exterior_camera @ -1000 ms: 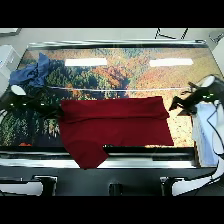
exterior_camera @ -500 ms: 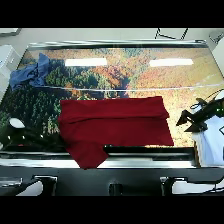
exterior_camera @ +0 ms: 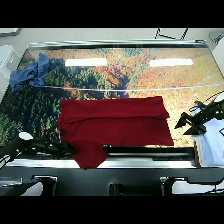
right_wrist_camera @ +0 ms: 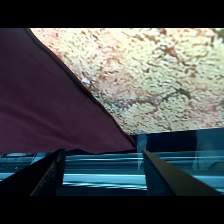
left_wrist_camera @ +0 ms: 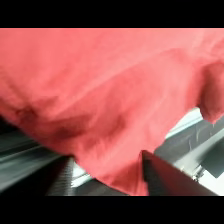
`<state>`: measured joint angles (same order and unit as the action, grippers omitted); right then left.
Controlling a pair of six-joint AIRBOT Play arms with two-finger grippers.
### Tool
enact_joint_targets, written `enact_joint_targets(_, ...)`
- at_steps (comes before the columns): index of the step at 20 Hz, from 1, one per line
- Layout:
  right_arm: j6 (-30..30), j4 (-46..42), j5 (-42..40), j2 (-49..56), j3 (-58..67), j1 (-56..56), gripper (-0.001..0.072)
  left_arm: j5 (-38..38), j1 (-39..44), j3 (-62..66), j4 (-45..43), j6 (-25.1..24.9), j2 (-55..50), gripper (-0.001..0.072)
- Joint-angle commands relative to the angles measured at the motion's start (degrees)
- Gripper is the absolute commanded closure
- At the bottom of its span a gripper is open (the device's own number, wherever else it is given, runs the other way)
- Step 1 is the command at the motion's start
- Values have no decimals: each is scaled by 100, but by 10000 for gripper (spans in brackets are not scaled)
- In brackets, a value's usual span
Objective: Fold the clothes and pants, and hang the long-sleeved shirts on hangers.
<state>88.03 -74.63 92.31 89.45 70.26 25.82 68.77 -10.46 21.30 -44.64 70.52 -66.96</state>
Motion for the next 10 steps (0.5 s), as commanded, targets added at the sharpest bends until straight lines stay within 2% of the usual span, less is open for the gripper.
enact_joint_targets(1, -7, 2, -33, -4, -55, 2, 132, -391, 372, -59, 203, 199, 9, 560)
enact_joint_targets(2, -59, -2, -63, -4, -157, 4, 131, -365, 393, -57, 201, 122, 11, 672)
enact_joint_targets(3, -151, -28, -122, -4, -332, 4, 115, -350, 380, -46, 197, 118, 15, 672)
enact_joint_targets(4, -203, -103, -199, -2, -529, 4, 69, -326, 363, -28, 197, 35, 33, 673)
enact_joint_targets(10, -452, 269, -1056, 9, -1397, 2, 86, -170, 365, 46, 157, -24, 37, 672)
